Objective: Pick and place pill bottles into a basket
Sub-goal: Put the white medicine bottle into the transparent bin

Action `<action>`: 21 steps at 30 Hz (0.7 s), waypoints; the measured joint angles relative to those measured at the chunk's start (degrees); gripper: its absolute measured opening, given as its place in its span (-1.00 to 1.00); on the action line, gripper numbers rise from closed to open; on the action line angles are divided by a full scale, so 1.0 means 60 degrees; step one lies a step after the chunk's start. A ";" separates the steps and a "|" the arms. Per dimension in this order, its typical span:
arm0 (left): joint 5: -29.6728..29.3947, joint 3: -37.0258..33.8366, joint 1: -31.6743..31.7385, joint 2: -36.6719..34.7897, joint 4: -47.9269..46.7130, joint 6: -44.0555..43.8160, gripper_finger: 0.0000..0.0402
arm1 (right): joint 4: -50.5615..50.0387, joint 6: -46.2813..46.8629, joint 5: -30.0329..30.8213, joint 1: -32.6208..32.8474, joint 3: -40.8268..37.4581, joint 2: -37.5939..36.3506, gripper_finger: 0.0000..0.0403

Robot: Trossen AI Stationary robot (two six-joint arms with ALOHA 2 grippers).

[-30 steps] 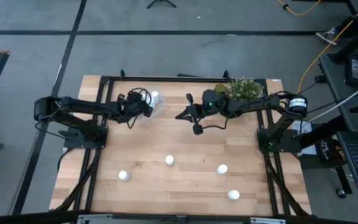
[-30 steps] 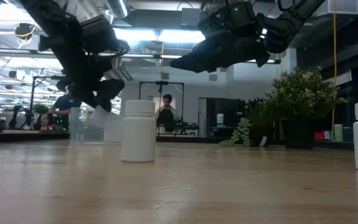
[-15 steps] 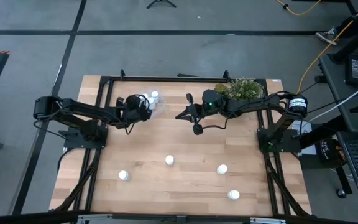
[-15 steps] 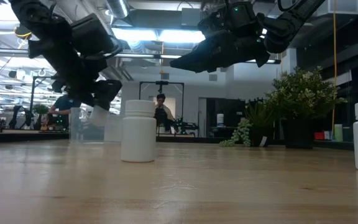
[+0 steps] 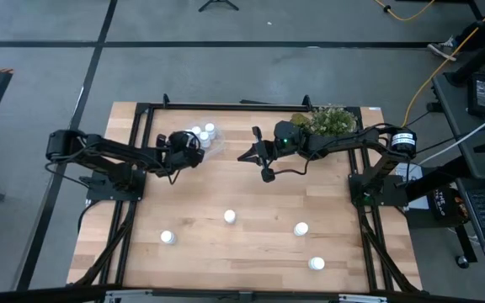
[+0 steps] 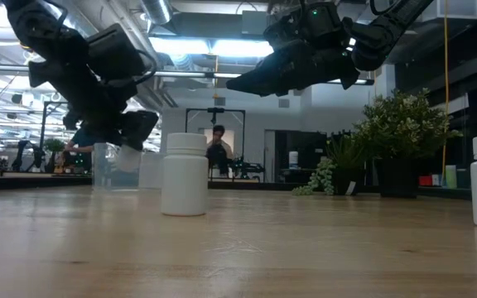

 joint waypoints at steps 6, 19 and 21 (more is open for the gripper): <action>0.0052 0.0004 0.0000 0.0569 0.0319 0.0108 -0.14 | 0.0093 0.0004 0.0004 0.0001 0.0000 0.0000 -0.90; -0.0042 0.0004 0.0000 0.1107 0.0729 0.0182 -0.14 | 0.0142 0.0004 0.0004 0.0004 0.0000 0.0000 -0.90; -0.0074 0.0004 0.0000 0.1154 0.0743 0.0189 -0.14 | 0.0146 0.0004 0.0003 0.0001 0.0000 0.0000 -0.90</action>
